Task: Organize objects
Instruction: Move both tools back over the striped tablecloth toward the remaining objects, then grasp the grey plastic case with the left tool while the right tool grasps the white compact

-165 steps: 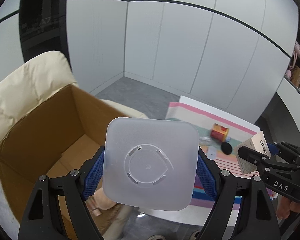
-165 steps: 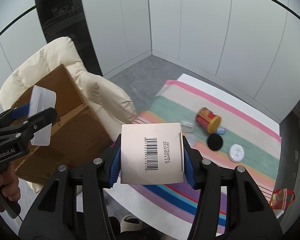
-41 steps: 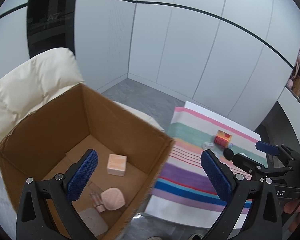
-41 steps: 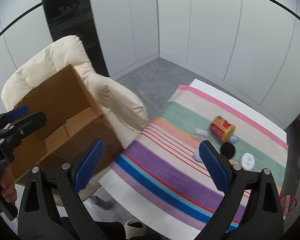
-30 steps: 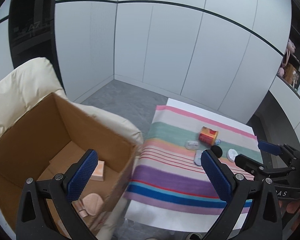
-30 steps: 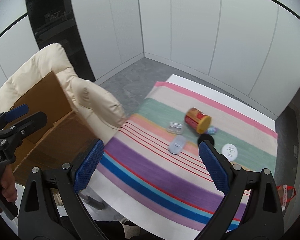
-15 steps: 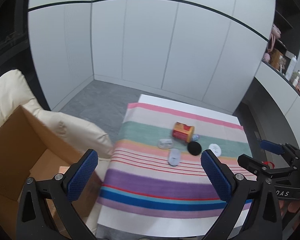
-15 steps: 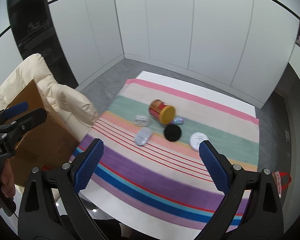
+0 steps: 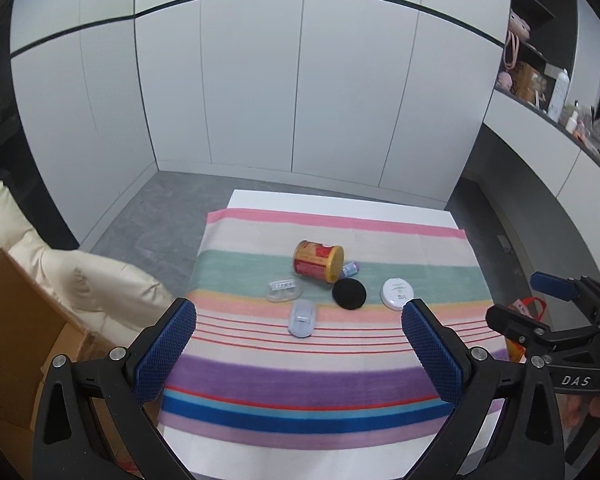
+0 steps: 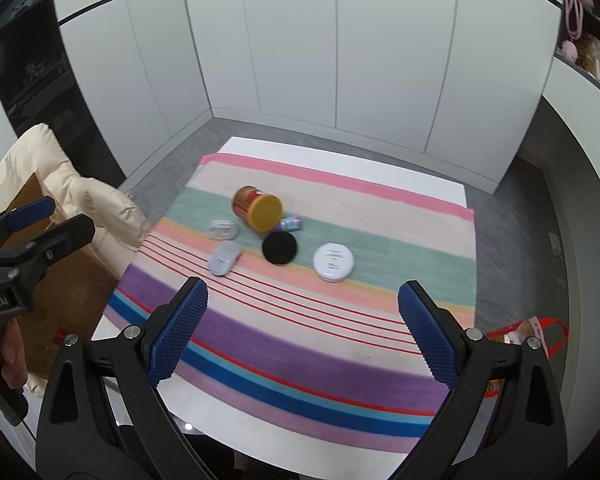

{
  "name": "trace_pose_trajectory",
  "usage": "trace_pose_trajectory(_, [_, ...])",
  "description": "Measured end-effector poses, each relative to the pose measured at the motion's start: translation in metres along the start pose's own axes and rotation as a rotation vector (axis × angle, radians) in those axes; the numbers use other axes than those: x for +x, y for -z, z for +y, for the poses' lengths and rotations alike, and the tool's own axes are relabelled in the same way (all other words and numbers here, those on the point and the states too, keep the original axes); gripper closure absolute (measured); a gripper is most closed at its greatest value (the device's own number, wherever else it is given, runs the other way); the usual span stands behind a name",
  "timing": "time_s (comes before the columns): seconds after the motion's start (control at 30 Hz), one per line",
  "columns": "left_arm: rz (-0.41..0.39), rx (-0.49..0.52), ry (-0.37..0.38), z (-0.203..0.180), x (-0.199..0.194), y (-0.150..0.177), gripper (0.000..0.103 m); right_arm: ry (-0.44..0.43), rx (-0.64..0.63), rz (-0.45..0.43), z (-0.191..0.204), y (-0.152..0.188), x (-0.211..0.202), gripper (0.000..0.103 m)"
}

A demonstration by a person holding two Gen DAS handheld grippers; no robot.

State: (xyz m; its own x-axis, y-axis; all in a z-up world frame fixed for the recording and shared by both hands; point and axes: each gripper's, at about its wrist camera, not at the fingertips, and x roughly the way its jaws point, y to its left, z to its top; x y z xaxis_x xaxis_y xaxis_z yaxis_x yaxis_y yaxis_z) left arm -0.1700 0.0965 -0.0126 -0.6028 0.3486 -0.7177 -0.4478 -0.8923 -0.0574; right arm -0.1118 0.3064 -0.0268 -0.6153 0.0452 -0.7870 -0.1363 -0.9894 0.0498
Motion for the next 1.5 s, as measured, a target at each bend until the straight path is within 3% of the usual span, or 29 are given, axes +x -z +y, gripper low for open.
trace_pose_trajectory(0.13, [-0.026,0.117,-0.1,-0.029,0.007,0.003,0.0,0.017,0.024,0.014,-0.018,0.007,0.003,0.005])
trace_pose_trajectory(0.27, [-0.034,0.163,-0.106,-0.049,0.018,0.008,0.0,0.047,0.035,0.039,-0.035,0.017,0.01,0.005])
trace_pose_trajectory(0.3, [-0.024,0.18,-0.078,-0.052,0.024,0.01,0.0,0.054,0.04,0.045,-0.039,0.019,0.012,0.005])
trace_pose_trajectory(0.47, [0.073,0.144,-0.008,-0.058,0.064,0.026,0.002,0.101,0.015,0.08,-0.056,0.031,0.033,0.005])
trace_pose_trajectory(0.57, [0.139,0.104,0.006,-0.052,0.092,0.039,0.006,0.083,0.051,0.114,-0.067,0.039,0.044,0.005])
trace_pose_trajectory(0.77, [0.26,0.053,-0.078,-0.028,0.152,0.066,0.014,0.075,0.058,0.151,-0.073,0.043,0.082,0.005])
trace_pose_trajectory(0.87, [0.326,0.012,-0.076,-0.012,0.18,0.078,0.019,0.067,0.044,0.177,-0.069,0.045,0.107,0.005])
trace_pose_trajectory(1.07, [0.352,-0.013,-0.083,0.002,0.216,0.086,0.024,0.028,0.048,0.228,-0.061,0.047,0.159,0.005])
trace_pose_trajectory(1.2, [0.324,-0.009,-0.068,-0.002,0.227,0.076,0.024,0.009,0.048,0.247,-0.055,0.045,0.188,0.005])
trace_pose_trajectory(1.27, [0.317,0.007,-0.065,-0.008,0.233,0.068,0.028,0.012,0.044,0.248,-0.052,0.042,0.202,0.005])
trace_pose_trajectory(1.37, [0.299,0.013,-0.062,-0.016,0.238,0.057,0.048,0.026,0.036,0.252,-0.05,0.036,0.22,0.005])
trace_pose_trajectory(1.43, [0.288,0.012,-0.067,-0.02,0.24,0.052,0.067,0.032,0.043,0.251,-0.052,0.031,0.23,0.006])
trace_pose_trajectory(1.5, [0.287,0.011,-0.079,-0.022,0.243,0.051,0.067,0.028,0.049,0.253,-0.053,0.026,0.237,0.013])
